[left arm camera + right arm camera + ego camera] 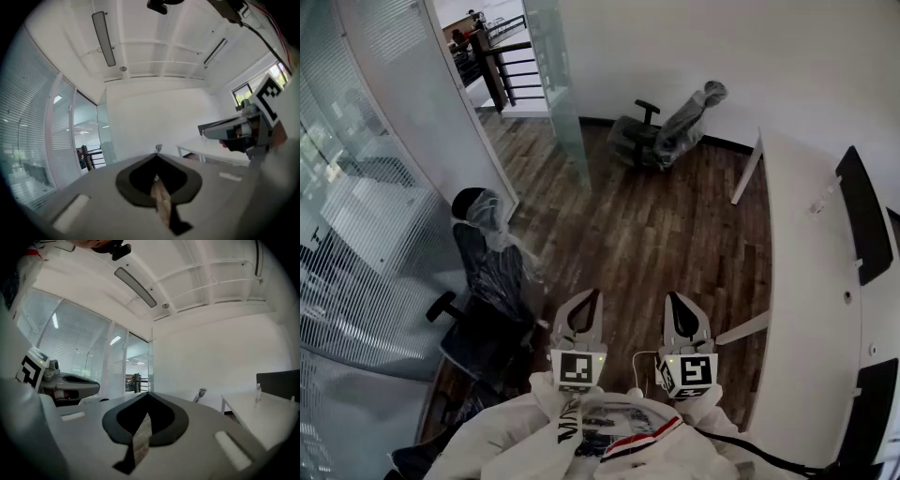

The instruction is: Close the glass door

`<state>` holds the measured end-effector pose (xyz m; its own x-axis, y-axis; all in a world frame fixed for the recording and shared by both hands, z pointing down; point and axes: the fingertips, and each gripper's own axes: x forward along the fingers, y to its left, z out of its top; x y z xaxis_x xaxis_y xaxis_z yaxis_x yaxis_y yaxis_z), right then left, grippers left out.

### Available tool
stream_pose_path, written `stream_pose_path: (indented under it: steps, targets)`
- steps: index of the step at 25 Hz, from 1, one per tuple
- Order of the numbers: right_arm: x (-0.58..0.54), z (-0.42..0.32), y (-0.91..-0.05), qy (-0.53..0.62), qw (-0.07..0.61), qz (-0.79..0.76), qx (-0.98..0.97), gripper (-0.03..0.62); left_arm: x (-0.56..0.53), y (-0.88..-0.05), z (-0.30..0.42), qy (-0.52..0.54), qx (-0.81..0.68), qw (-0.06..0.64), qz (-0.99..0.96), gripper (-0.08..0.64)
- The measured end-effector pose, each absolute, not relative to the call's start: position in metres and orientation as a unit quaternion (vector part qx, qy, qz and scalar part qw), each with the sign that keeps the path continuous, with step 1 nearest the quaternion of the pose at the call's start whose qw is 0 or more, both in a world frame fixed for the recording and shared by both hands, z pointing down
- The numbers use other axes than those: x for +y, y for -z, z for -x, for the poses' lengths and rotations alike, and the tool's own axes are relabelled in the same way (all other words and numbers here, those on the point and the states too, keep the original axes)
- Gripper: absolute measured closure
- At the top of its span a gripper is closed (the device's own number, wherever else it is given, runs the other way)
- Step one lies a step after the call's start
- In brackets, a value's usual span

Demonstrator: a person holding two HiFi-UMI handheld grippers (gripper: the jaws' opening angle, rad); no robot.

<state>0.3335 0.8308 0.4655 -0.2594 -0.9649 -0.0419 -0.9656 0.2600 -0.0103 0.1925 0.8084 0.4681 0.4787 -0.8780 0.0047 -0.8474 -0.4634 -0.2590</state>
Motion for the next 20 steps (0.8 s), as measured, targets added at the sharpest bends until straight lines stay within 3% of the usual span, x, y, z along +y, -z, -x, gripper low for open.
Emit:
stream_pose_path:
  steps: [20]
  targets:
    - [0.833,-0.354,-0.476,-0.017,0.011,0.605,0.796,0.588,0.808,-0.47,-0.227,0.058,0.505,0.107,0.854,0.557]
